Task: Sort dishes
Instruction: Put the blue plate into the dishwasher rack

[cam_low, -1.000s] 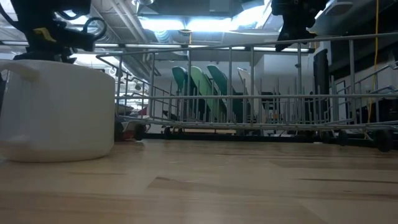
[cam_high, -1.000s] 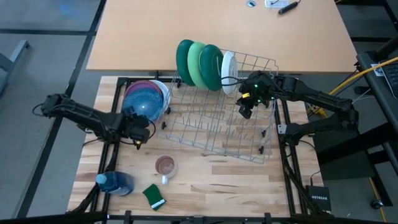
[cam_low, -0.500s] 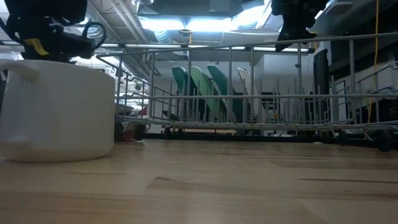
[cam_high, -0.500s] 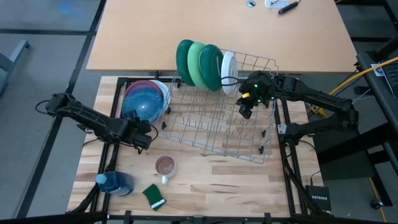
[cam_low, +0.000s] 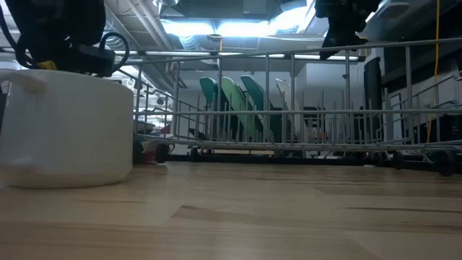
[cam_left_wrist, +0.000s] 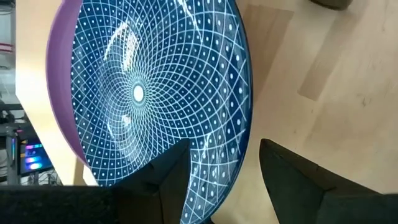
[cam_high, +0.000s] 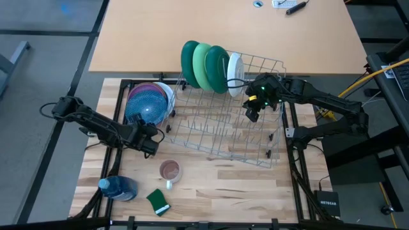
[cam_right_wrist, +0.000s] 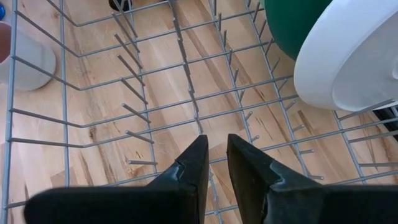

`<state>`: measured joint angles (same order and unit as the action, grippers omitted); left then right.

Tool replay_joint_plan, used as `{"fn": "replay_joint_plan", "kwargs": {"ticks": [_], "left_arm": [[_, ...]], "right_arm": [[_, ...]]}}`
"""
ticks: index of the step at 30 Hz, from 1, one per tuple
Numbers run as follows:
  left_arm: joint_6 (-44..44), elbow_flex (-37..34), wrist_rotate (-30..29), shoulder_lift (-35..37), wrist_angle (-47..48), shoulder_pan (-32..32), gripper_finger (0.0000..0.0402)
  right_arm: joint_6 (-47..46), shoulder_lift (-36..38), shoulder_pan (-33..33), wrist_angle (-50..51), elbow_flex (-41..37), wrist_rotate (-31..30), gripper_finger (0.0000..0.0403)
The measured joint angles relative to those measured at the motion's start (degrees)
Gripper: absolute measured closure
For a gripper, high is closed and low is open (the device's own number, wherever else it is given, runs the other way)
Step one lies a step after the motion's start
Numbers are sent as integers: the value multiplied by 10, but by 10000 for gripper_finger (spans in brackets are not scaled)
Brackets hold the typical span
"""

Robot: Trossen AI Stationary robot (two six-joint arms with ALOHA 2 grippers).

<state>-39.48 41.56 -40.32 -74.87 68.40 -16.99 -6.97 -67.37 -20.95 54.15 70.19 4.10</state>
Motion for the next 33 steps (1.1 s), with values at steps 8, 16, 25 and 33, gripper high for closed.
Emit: {"fn": "replay_joint_plan", "kwargs": {"ticks": [8, 16, 25, 33], "left_arm": [[-1, 0, 0, 0, 0, 0, 220], [-9, -9, 1, 0, -4, 3, 220], [-32, -18, 2, 0, -4, 3, 232], [-32, -18, 3, 0, -5, 3, 333]], "right_arm": [[0, 0, 0, 0, 0, 0, 338], [0, 0, 0, 0, 0, 0, 338], [0, 0, 0, 0, 0, 0, 338], [0, 0, 0, 0, 0, 0, 338]]}}
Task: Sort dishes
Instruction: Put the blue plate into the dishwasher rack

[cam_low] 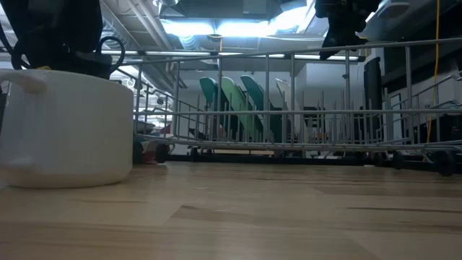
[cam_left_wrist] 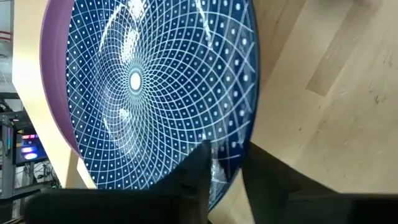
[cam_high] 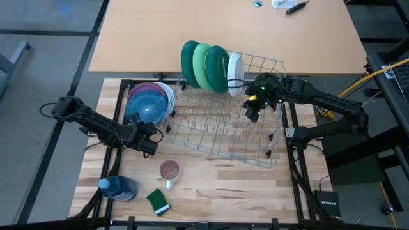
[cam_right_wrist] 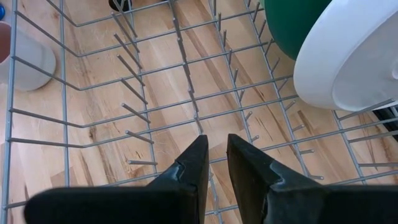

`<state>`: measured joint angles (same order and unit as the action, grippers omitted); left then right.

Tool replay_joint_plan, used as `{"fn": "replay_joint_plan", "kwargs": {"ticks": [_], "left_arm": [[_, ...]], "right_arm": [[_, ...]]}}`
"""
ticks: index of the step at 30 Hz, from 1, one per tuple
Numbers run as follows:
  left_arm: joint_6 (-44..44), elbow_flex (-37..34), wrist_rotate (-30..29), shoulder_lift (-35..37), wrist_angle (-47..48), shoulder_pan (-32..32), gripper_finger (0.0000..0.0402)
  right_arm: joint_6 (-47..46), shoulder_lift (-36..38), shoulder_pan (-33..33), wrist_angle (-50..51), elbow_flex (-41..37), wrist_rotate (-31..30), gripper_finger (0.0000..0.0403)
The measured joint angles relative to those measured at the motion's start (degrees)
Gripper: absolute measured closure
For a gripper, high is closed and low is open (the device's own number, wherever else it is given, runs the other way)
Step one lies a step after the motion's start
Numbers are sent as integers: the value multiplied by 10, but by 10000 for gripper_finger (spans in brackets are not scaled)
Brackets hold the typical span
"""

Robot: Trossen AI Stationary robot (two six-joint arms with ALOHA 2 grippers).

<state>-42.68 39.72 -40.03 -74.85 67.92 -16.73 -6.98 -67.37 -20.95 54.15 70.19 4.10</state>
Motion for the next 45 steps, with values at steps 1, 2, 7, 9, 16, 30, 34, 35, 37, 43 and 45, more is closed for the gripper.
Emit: {"fn": "replay_joint_plan", "kwargs": {"ticks": [1, 2, 7, 9, 16, 30, 34, 35, 37, 43, 45], "left_arm": [[0, 0, 0, 0, 0, 0, 348], [1, 0, 0, 0, 0, 0, 363], [4, 0, -12, 0, 5, 0, 390], [3, 0, -9, 0, 2, 0, 387], [2, 5, -7, 0, 6, -2, 396], [18, 87, 7, 1, 76, -2, 401], [26, 116, 7, 1, 99, -2, 401], [27, 122, 7, 2, 104, -2, 401], [29, 134, 7, 2, 114, -2, 401], [31, 164, 7, 2, 138, -2, 401], [31, 174, 7, 2, 147, -2, 401]], "right_arm": [[0, 0, 0, 0, 0, 0, 338], [0, 0, 0, 0, 0, 0, 338], [0, 0, 0, 0, 0, 0, 338], [0, 0, 0, 0, 0, 0, 338], [0, 0, 0, 0, 0, 0, 338], [0, 0, 0, 0, 0, 0, 338], [0, 0, 0, 0, 0, 0, 338], [0, 0, 0, 0, 0, 0, 338], [0, 0, 0, 0, 0, 0, 338], [0, 0, 0, 0, 0, 0, 338], [0, 0, 0, 0, 0, 0, 338]]}}
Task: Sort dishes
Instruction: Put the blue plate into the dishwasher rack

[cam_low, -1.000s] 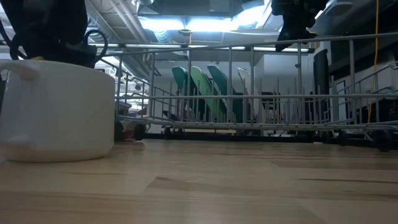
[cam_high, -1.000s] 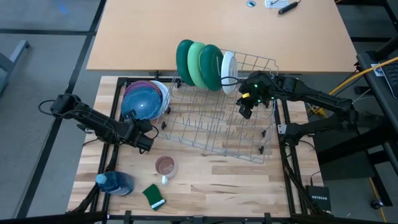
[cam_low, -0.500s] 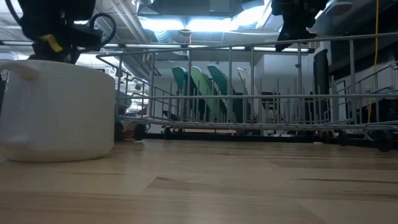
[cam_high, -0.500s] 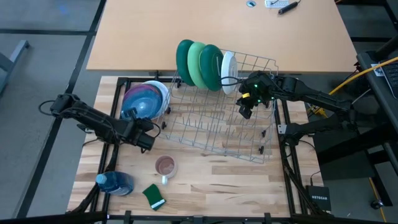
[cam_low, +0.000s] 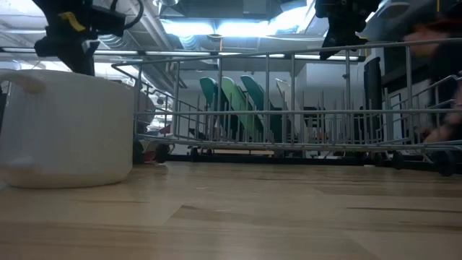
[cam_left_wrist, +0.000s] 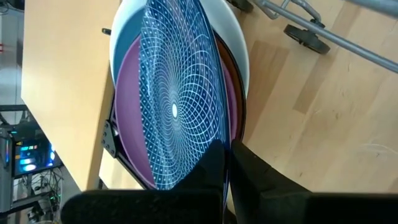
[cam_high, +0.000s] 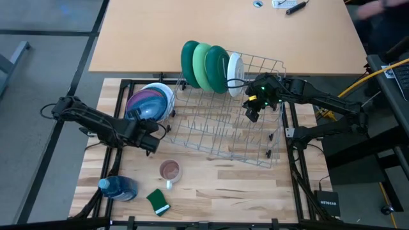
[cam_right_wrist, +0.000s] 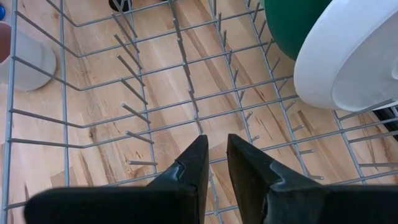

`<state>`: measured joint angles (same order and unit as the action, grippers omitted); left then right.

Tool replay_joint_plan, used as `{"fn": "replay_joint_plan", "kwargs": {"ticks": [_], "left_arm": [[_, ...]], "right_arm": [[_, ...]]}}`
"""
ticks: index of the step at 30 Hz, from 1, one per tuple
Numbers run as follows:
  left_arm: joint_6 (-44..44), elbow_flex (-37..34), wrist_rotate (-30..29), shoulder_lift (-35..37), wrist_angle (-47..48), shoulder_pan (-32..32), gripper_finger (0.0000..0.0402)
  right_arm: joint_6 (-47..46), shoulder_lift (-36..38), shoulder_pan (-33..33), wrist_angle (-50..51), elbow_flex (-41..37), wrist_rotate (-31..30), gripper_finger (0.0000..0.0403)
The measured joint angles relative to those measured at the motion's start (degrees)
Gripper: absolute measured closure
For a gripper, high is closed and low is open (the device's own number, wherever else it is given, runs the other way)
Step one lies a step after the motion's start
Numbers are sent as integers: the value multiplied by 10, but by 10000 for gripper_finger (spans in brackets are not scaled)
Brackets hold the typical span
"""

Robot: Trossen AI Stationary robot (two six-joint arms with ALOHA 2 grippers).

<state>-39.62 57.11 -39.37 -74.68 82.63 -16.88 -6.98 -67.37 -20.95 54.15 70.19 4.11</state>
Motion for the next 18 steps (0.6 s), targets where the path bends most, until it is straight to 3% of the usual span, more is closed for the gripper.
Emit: {"fn": "replay_joint_plan", "kwargs": {"ticks": [18], "left_arm": [[-7, 48, -5, 38, 55, 0, 401]], "right_arm": [[8, 0, 0, -22, 0, 2, 338]]}}
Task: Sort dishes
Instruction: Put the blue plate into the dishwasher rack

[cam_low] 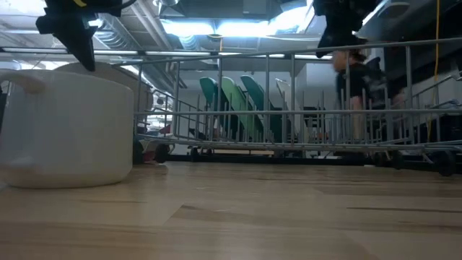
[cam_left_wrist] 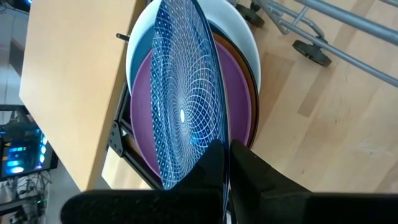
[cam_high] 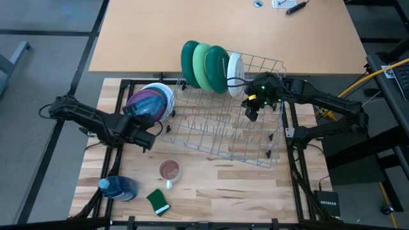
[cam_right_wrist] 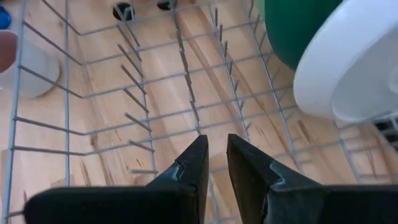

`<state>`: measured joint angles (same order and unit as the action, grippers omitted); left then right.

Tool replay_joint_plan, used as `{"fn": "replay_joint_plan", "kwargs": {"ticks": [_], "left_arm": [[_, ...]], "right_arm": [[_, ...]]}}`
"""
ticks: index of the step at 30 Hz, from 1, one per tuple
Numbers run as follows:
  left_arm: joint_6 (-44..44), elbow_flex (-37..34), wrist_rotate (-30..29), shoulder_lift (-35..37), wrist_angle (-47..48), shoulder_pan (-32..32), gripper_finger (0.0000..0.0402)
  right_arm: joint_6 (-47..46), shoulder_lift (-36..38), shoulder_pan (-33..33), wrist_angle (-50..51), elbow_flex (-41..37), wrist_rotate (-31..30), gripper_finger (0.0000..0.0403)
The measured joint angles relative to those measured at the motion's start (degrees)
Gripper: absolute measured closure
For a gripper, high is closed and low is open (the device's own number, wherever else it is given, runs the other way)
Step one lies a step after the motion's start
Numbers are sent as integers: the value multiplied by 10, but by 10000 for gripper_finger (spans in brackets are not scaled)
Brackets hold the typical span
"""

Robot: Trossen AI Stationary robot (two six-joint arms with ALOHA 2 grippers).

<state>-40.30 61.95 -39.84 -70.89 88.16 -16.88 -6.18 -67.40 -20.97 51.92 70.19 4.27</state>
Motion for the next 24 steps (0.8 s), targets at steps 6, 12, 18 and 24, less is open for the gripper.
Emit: {"fn": "replay_joint_plan", "kwargs": {"ticks": [6, 12, 18, 24], "left_arm": [[0, 0, 0, 10, 0, 0, 401], [3, 0, 0, 22, 2, 0, 401], [3, 0, 0, 33, 3, 0, 401], [3, 0, 1, 33, 9, 0, 401]], "right_arm": [[48, -1, 0, -100, 0, 62, 338], [67, -32, 0, -228, 0, 161, 338], [100, -100, 0, -309, 0, 195, 338], [136, -182, 0, -402, 0, 214, 338]]}}
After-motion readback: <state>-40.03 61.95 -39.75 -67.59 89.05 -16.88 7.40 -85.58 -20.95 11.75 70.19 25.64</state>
